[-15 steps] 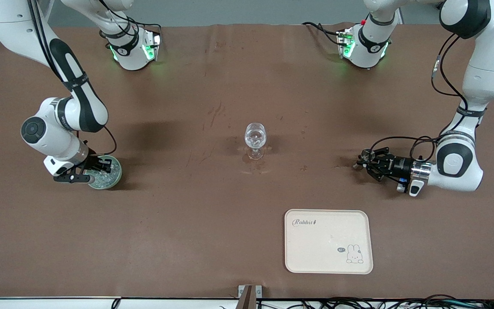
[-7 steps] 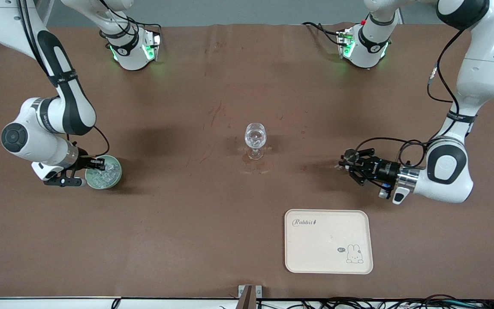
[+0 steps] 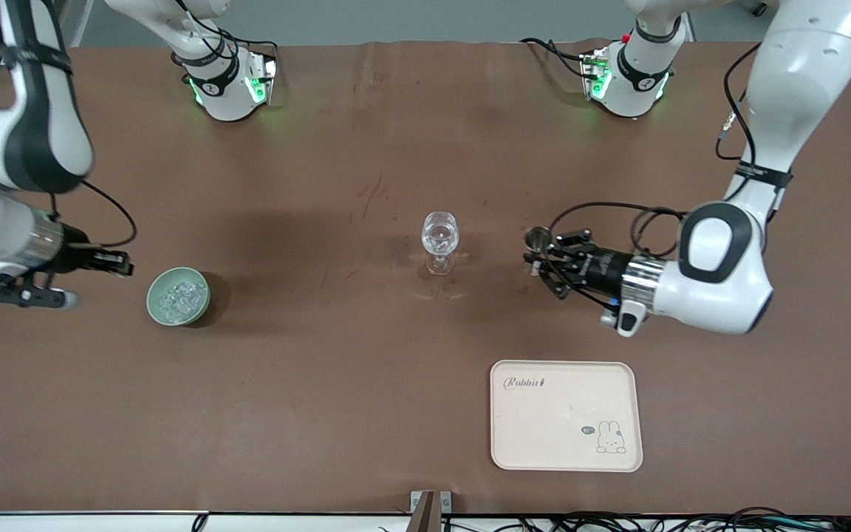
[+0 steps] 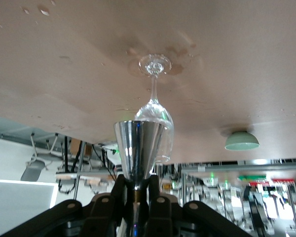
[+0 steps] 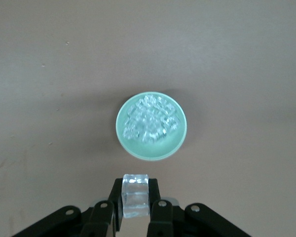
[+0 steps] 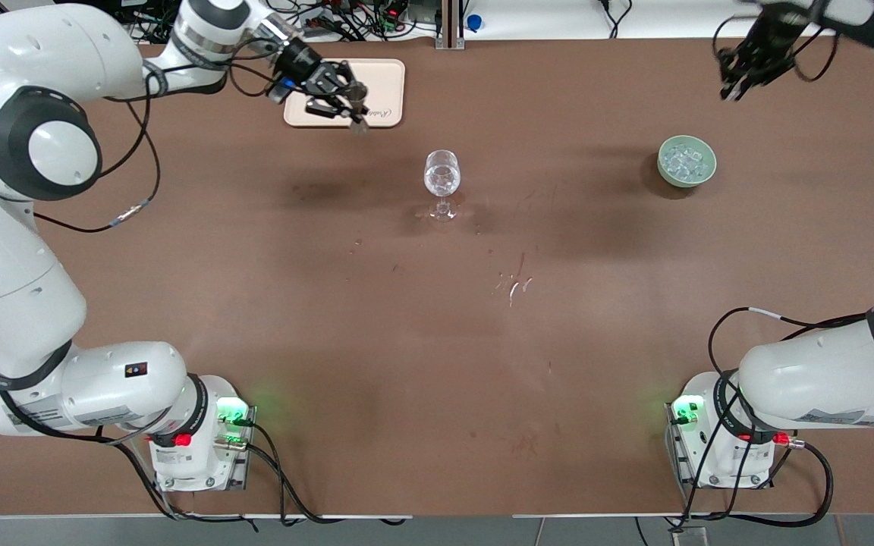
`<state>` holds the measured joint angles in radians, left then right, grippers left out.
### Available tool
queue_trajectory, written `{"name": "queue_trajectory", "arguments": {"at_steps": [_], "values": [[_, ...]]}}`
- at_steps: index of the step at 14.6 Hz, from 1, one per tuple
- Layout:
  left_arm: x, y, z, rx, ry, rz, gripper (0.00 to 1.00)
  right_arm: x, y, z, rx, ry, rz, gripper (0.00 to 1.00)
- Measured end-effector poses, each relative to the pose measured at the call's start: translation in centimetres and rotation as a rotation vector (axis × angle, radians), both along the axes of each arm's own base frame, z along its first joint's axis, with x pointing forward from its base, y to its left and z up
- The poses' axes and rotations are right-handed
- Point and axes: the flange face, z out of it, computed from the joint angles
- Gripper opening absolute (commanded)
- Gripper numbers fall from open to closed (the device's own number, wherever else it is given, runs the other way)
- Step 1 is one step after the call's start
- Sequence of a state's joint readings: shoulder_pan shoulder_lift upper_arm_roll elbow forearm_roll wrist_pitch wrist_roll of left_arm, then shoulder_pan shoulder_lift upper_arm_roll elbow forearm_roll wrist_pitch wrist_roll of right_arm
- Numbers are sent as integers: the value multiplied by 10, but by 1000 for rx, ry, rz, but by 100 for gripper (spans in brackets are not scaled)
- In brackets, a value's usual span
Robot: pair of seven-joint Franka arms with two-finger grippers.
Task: Pour wine and add ice with both arms
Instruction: 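Lift the jigger with the left gripper while the right gripper lifts the ice, then tilt the jigger over the wine glass with the left gripper to pour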
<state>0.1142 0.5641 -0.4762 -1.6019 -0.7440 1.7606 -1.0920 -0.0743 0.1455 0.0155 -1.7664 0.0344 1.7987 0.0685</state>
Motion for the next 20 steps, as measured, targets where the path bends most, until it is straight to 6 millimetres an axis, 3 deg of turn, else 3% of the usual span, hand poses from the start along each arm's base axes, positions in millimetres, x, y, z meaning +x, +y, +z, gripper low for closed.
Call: {"name": "queue_trajectory", "arguments": {"at_steps": [4,7,9,12,18,20], "values": [[-26,-65,14,195,-75,-46,0,-7,-8,98,-2,31,-51,0],[-43,-102,16,314,-131,-71,0,-19,-19,151,-3,14,-69,0],[-54,-120,20,389,-154,-74,0,-28,-26,176,-6,-23,-82,0],[-67,-137,27,472,-185,-83,0,-28,-28,188,-10,-84,-78,0],[-90,-164,29,609,-239,-93,0,-21,-32,187,-12,-123,-64,0],[-89,-165,32,611,-241,-78,0,-21,-32,187,-12,-123,-64,0]]}}
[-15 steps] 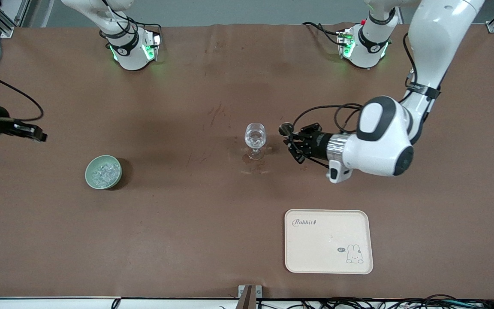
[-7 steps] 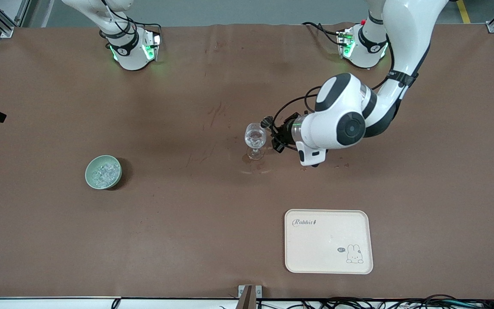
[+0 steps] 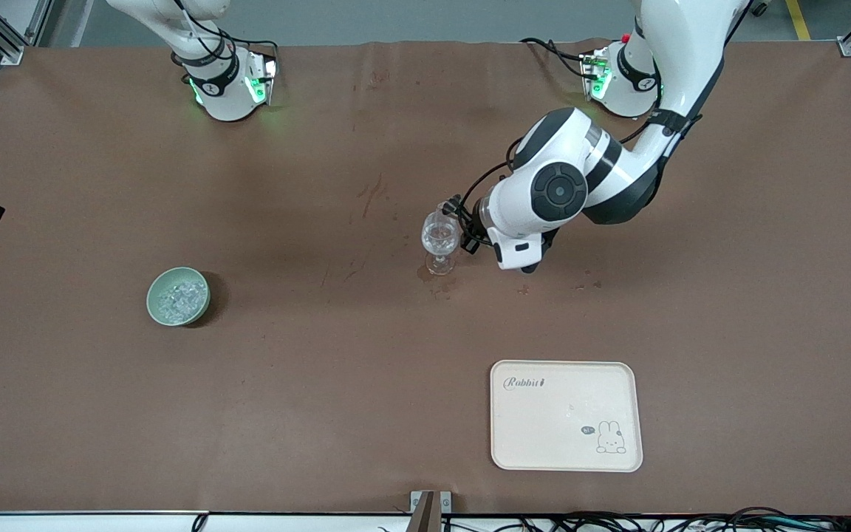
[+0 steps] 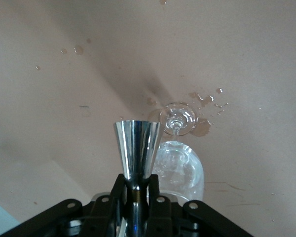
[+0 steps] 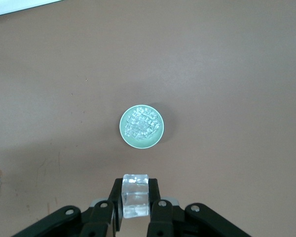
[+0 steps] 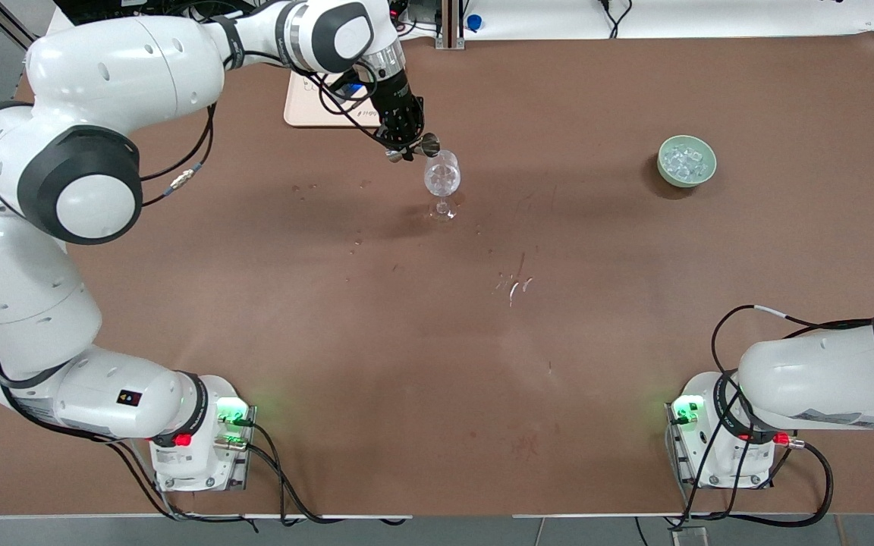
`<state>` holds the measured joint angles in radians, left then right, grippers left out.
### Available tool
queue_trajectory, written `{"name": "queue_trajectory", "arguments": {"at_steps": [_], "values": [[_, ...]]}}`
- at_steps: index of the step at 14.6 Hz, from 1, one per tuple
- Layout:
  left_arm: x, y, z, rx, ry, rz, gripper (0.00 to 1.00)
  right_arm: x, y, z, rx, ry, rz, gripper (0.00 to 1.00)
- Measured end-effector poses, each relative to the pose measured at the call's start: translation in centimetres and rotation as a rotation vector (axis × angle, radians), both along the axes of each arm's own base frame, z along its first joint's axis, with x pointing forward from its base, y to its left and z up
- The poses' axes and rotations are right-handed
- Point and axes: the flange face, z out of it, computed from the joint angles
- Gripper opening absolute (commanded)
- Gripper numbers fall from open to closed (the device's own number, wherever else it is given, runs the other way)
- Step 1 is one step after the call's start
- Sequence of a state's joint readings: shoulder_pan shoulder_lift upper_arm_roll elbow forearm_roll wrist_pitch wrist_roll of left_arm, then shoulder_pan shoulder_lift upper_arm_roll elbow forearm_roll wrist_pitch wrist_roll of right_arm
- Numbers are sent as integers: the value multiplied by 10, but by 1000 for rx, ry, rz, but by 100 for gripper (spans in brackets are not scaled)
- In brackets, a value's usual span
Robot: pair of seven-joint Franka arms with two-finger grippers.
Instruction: Pour wine and add ice with both arms
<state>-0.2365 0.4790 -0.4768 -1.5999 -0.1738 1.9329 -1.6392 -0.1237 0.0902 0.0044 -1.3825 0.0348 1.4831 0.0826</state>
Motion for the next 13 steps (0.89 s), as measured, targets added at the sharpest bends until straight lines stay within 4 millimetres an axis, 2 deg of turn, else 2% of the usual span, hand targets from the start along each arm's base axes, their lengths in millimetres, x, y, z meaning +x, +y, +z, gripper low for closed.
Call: {"name": "queue_trajectory", "arguments": {"at_steps": [3,9,11,13], "values": [[19,16,3,-90,81,115,0,0,0,0,0,0,2,0],[74,79,-23,-332,259,317,0,-1,4,-2,4,18,8,1],[101,116,-24,-419,252,365,0,-2,27,-4,12,44,5,0],[131,159,-30,-486,224,407,1,-2,83,-5,19,57,-38,0]]}}
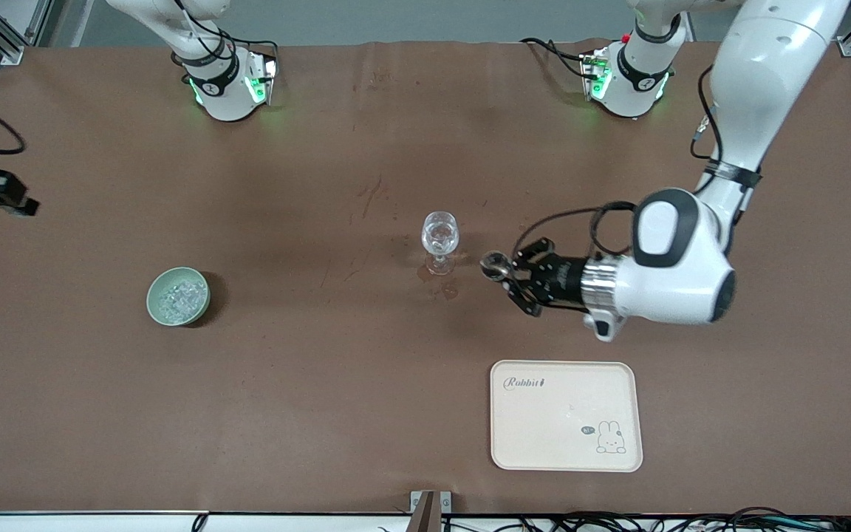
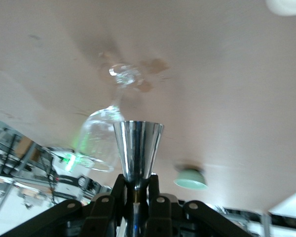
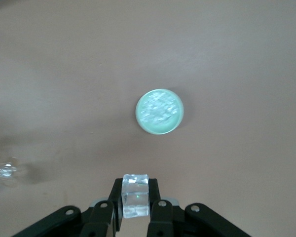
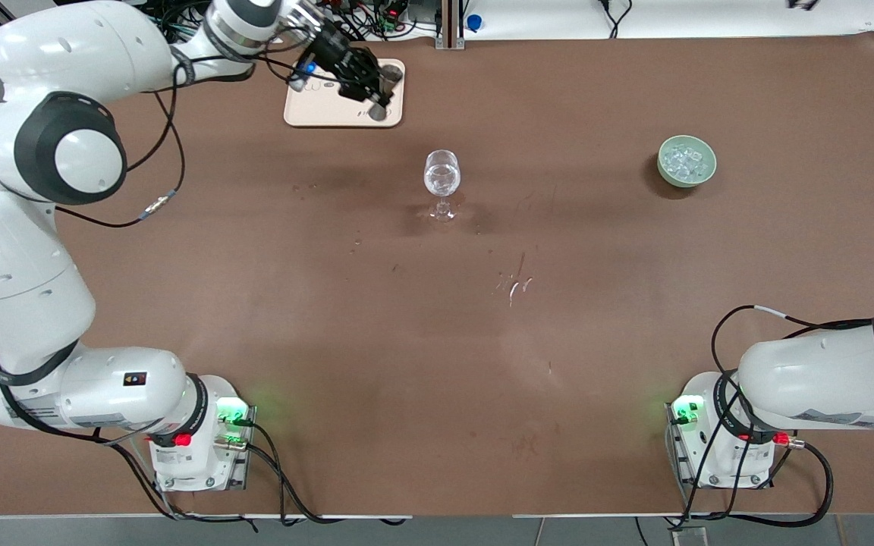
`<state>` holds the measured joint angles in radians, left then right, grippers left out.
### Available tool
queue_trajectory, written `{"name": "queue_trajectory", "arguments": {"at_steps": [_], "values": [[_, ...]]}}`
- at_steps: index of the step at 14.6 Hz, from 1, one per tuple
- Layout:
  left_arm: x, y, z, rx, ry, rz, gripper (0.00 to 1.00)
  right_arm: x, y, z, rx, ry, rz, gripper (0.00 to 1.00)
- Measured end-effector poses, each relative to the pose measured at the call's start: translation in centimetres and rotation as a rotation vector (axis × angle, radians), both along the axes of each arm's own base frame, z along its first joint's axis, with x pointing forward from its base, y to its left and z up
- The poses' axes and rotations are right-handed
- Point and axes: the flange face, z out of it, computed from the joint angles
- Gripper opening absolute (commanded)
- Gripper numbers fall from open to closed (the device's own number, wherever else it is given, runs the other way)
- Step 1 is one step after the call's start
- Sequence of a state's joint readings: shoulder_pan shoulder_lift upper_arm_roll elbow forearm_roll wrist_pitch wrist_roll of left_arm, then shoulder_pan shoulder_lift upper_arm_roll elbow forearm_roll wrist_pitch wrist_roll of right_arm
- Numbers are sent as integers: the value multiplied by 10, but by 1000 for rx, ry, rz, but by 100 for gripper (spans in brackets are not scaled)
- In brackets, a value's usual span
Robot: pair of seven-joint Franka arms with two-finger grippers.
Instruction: Pour wine and add ice with both arms
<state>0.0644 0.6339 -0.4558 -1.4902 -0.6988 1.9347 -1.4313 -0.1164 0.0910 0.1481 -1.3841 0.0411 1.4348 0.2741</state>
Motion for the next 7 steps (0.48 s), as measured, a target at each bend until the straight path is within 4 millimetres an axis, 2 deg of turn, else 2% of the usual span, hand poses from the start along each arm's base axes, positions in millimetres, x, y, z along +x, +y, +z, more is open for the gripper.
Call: {"name": "queue_trajectory", "arguments": {"at_steps": [3,5,7], "values": [[45,61,-28,-81,-35,125,1,-14,110,1,7,10,-64,0],[68,94,-66,-168,-68,260,1,-23,172,-5,21,7,-120,0],[81,109,-111,-220,-107,379,1,-26,225,-26,41,15,-180,0]]}}
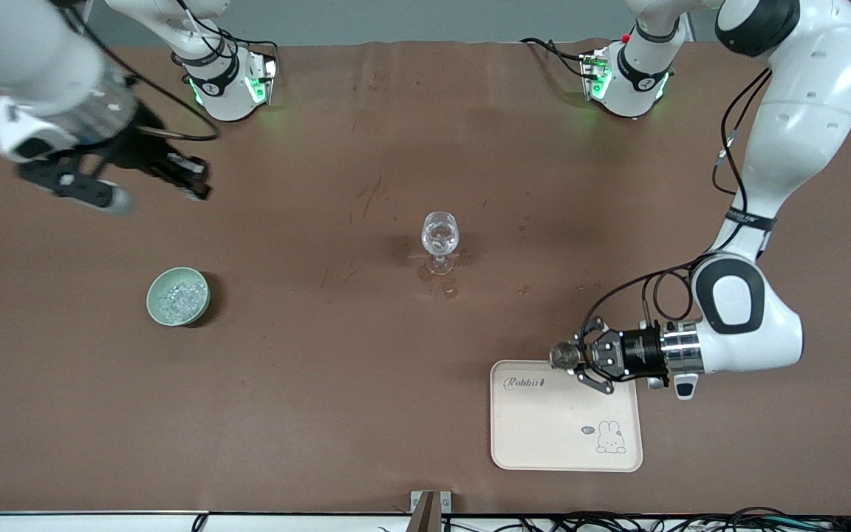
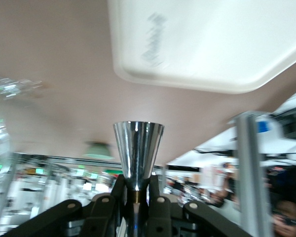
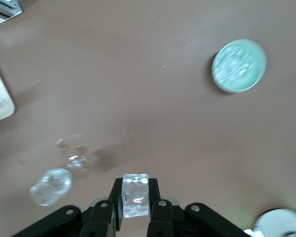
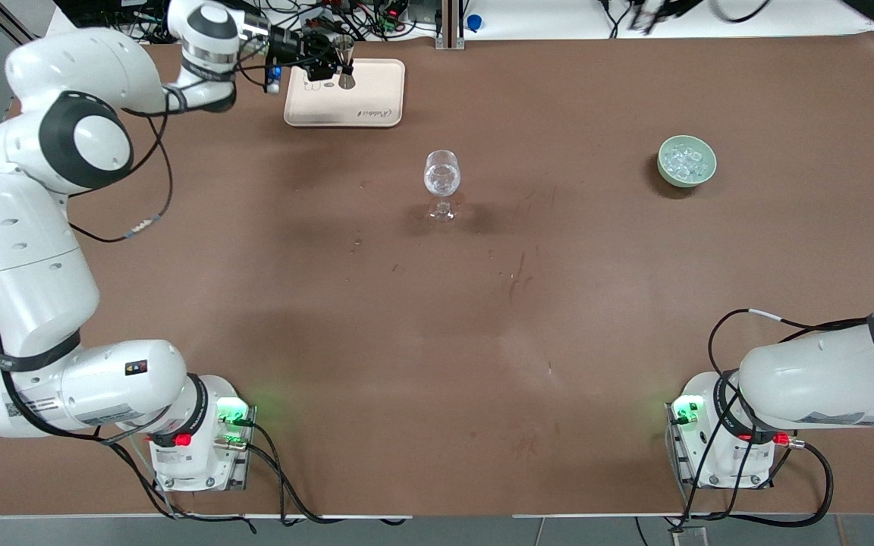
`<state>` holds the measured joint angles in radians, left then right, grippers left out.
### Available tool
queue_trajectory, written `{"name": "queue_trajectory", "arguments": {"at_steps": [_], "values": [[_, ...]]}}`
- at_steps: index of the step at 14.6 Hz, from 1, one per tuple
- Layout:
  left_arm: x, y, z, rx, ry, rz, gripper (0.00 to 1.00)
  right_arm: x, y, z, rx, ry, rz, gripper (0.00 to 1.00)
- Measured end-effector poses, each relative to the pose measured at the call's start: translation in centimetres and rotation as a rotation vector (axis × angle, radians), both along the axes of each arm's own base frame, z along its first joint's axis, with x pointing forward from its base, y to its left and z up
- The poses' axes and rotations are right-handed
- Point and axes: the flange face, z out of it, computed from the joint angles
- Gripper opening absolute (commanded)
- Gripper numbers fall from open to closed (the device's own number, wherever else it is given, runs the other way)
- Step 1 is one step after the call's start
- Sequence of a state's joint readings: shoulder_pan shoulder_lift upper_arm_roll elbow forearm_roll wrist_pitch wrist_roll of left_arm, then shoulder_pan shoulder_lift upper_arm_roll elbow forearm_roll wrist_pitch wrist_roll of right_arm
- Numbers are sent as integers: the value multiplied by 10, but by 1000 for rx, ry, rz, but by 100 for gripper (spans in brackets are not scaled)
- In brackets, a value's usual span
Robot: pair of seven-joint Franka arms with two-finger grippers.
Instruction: Pour wine and add ice with both arms
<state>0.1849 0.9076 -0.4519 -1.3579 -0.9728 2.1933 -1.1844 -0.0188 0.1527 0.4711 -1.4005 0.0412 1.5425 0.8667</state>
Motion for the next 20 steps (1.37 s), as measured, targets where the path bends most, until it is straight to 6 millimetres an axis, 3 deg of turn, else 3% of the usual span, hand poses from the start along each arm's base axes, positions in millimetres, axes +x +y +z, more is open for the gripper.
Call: {"name": "queue_trajectory", "arguments": {"at_steps": [2,4,6,10,11,13,14,17,20], "values": [[9,13,-39,-37,-5,93,1,-1,56,-30,26,13,-45,0],[17,34,-64,-66,0,150,2,-5,108,-61,54,24,-82,0],[22,48,-77,-81,-5,182,2,-11,149,-88,77,38,-113,0],[19,52,-102,-79,-36,186,9,-33,216,-133,77,46,-177,0],[17,54,-110,-73,-48,180,20,-40,231,-145,66,42,-192,0],[15,56,-119,-77,-89,164,57,-51,254,-167,52,57,-190,0],[14,57,-121,-72,-106,157,96,-54,262,-177,40,62,-181,1],[14,58,-122,-66,-125,149,100,-56,274,-201,3,45,-156,1],[19,68,-109,-66,-147,143,100,-50,276,-208,18,34,-161,1]]}}
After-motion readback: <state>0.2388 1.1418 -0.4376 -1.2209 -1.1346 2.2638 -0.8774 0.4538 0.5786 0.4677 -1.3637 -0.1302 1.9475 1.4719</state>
